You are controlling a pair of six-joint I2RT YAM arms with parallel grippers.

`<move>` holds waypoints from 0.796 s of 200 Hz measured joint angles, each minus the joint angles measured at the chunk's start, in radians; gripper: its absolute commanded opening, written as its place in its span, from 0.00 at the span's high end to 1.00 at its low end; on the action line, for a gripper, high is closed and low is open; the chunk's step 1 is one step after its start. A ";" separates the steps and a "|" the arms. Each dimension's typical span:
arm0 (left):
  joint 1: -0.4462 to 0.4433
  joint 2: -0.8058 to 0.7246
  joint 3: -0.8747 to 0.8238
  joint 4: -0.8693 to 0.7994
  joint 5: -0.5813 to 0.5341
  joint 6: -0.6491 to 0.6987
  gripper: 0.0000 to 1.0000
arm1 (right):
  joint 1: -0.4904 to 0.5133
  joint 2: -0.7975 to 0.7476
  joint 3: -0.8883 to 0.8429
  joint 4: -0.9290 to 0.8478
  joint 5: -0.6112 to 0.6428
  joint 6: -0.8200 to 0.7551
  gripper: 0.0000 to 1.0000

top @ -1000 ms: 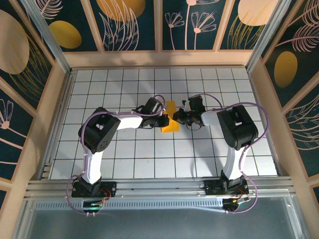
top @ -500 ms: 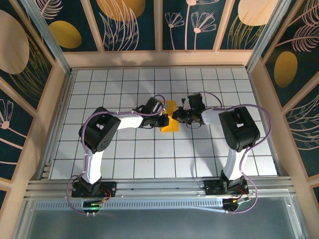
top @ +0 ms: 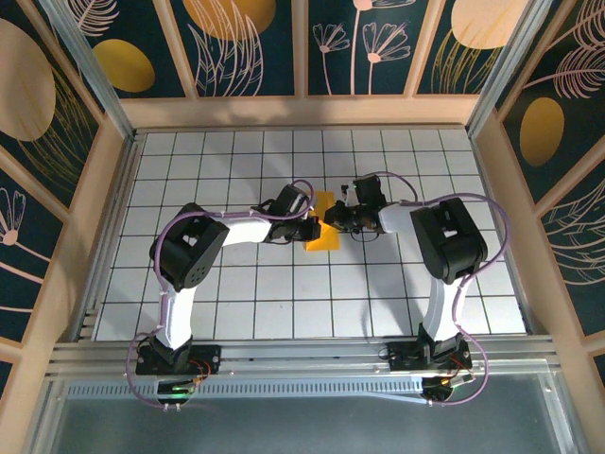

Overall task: Fold a paper plane with a square sheet of paper (fold left side to right side)
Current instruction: Fold the triangle a second time at the center of the table.

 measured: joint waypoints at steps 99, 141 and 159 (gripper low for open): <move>0.000 0.005 0.011 -0.011 -0.014 0.000 1.00 | -0.040 0.040 0.023 -0.007 -0.001 -0.027 1.00; 0.000 0.006 0.012 -0.011 -0.015 0.000 1.00 | -0.091 0.040 0.027 -0.011 0.000 -0.045 1.00; 0.000 0.006 0.012 -0.011 -0.015 0.000 1.00 | -0.114 0.045 0.034 -0.013 0.004 -0.049 1.00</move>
